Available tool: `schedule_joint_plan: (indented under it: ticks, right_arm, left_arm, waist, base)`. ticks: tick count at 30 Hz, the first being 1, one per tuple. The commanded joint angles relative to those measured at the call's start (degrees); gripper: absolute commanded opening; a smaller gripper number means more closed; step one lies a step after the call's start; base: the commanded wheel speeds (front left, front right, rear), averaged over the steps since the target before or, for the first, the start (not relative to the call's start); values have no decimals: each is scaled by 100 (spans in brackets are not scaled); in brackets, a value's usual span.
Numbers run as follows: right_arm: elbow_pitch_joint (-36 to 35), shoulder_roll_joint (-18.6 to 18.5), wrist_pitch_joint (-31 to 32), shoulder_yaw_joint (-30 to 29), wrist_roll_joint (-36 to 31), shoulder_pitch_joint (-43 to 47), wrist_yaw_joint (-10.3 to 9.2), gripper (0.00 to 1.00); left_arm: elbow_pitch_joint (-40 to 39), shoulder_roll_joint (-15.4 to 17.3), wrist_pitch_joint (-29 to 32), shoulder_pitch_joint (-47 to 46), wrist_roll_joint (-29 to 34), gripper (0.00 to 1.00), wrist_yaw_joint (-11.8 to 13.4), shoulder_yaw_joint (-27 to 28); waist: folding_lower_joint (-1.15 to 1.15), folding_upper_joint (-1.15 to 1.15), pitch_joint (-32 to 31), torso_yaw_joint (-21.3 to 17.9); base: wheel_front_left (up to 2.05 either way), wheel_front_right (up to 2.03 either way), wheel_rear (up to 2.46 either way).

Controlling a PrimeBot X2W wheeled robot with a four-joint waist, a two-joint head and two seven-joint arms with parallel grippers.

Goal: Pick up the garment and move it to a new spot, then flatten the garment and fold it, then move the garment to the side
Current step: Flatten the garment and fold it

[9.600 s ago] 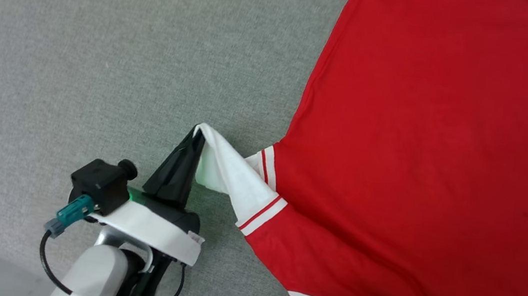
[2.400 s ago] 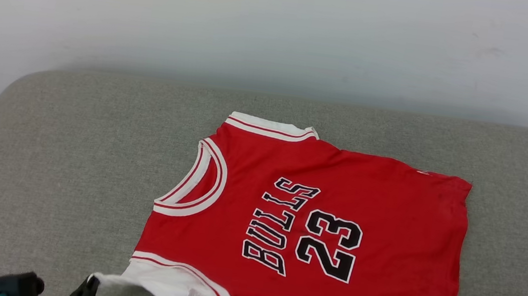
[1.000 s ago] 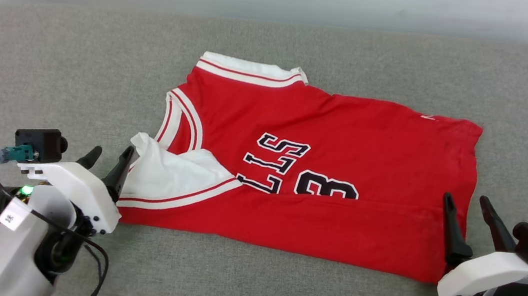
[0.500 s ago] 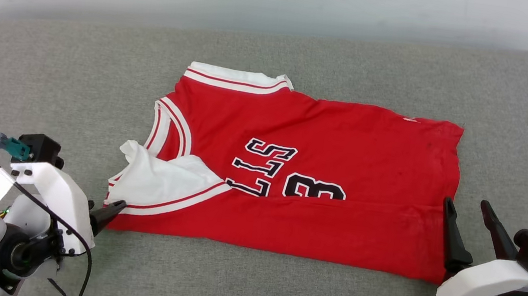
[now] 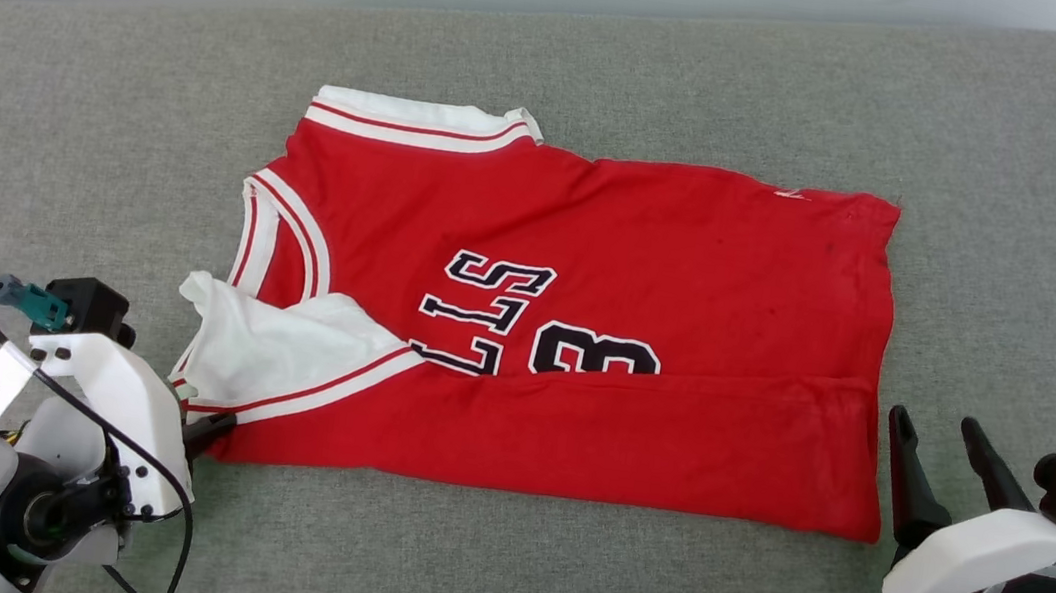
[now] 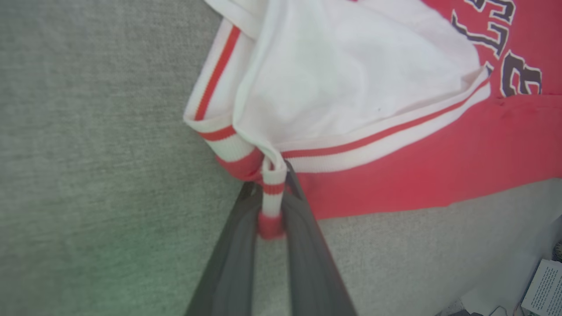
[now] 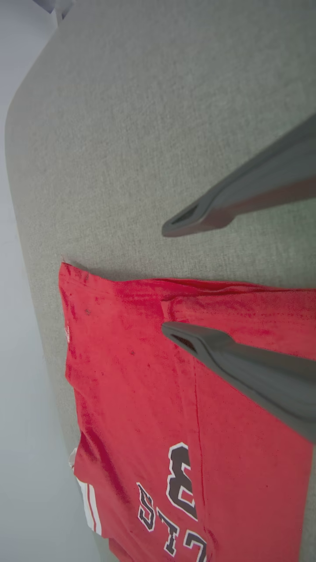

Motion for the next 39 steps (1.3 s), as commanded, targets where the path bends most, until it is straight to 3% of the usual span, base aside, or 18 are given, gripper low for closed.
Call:
schedule_joint_plan:
  ticks: [1, 11, 16, 22, 24, 25, 39]
  right_arm:
    - [8, 13, 173, -37, 94, -27, -3, 100]
    - [-318, -290, 2532, 94, 467, 161, -3, 100]
    - [-333, -359, 3023, 210, 563, 51, -3, 100]
    - [162, -389, 3529, 519, 718, 8, -2, 100]
    - [284, -399, 3706, 615, 815, 57, -2, 69]
    - [298, -414, 3726, 628, 844, 48, -2, 0]
    - [-149, -725, 3502, 497, 791, 120, -4, 0]
  left_arm:
    - [34, -85, -38, 140, 5, 0, -14, -74]
    - [-726, 181, -457, 252, 195, 0, 56, 132]
    - [-981, 213, -491, 213, 195, 0, 101, 179]
    - [-1097, 140, -555, 177, 232, 0, 88, 154]
    - [-1108, 113, -589, 197, 210, 0, 59, 157]
    - [-1109, 109, -619, 207, 214, 0, 47, 159]
    - [-886, -6, -1117, 541, 382, 0, -66, 76]
  waist:
    - [0, 0, -23, -9]
    - [0, 0, -126, 73]
    - [0, 0, -38, 178]
    - [0, 0, 74, 288]
    - [0, 0, 94, 316]
    - [0, 0, 100, 328]
    - [0, 0, -369, 386]
  base:
    - [0, 0, 0]
    - [0, 0, 0]
    - [0, 0, 0]
    - [0, 0, 0]
    - [0, 0, 0]
    - [0, 0, 0]
    - [0, 0, 0]
